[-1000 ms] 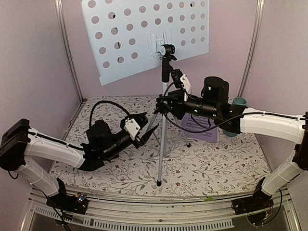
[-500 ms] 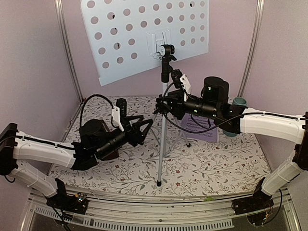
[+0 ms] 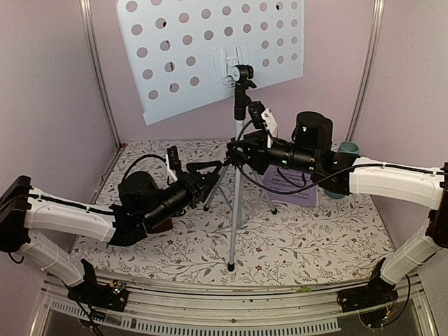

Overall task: Set up the instrument practice props
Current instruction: Screw the knob on the music stand.

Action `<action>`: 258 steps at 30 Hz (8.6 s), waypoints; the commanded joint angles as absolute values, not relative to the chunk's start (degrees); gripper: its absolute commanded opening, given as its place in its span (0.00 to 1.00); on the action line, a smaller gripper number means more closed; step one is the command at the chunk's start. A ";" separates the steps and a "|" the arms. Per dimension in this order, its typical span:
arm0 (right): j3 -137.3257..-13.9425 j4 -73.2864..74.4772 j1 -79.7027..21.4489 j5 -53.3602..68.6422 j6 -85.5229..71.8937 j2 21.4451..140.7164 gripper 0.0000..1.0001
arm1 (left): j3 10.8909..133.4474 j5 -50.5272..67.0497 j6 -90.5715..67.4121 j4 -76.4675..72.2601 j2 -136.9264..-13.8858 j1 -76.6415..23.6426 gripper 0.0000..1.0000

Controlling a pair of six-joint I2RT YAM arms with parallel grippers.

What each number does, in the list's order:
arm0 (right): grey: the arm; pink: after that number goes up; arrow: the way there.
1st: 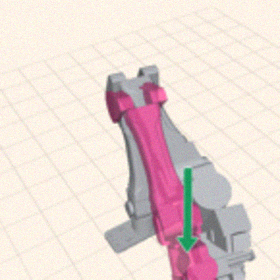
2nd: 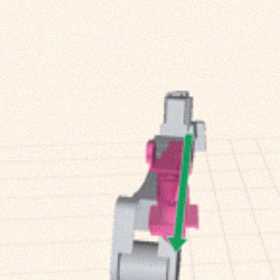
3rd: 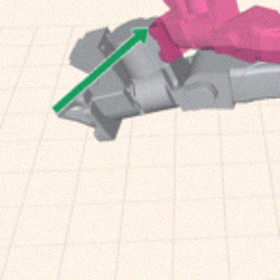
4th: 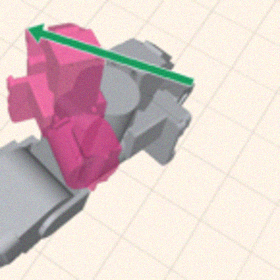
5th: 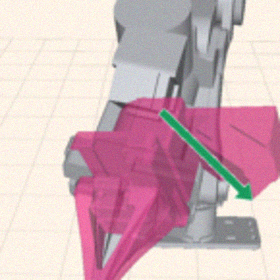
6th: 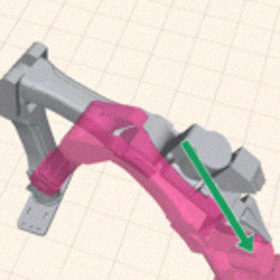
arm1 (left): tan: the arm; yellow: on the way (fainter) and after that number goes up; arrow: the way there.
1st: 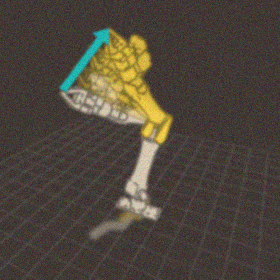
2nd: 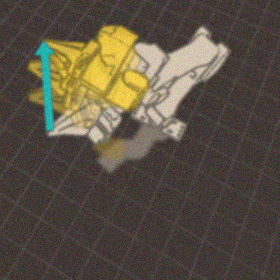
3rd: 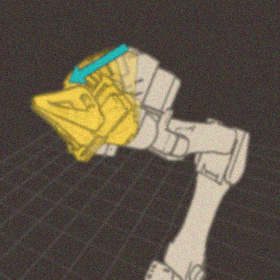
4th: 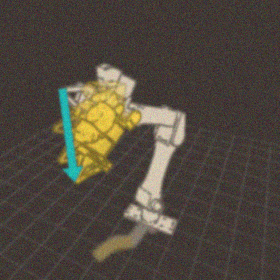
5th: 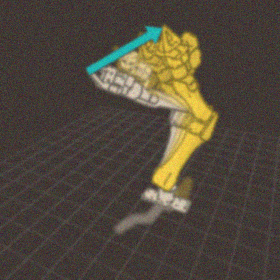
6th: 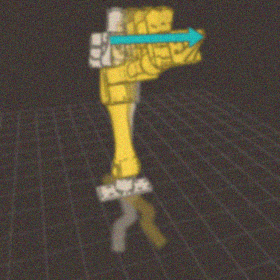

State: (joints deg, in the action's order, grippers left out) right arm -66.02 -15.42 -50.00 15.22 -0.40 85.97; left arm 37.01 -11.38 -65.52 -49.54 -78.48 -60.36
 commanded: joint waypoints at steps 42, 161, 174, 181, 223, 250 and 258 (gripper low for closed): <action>-63.10 -4.06 -51.93 15.29 -1.89 90.82 0.00 | 44.47 -12.56 -86.23 -56.10 -87.60 -60.00 0.12; -64.87 -2.64 -51.87 14.94 -0.62 91.93 0.00 | 48.80 12.50 -18.19 -34.59 -80.51 -49.23 0.29; -64.79 -2.40 -51.83 14.88 -0.62 91.93 0.00 | 51.28 15.46 -14.20 -35.21 -82.93 -48.71 0.20; -64.88 -2.35 -51.82 14.92 -0.62 92.00 0.00 | 51.37 16.16 -2.21 -32.24 -82.70 -49.17 0.00; -66.93 -1.75 -51.81 16.17 1.14 94.39 0.00 | 45.97 -13.62 30.70 -29.80 -79.14 -59.28 0.51; -66.05 -2.69 -51.80 16.15 0.71 93.96 0.00 | 32.45 -12.01 -52.11 -43.71 -73.24 -58.92 0.52; -66.18 -2.68 -51.79 16.22 0.88 93.95 0.00 | 30.92 -11.16 -68.54 -48.93 -74.18 -58.49 0.52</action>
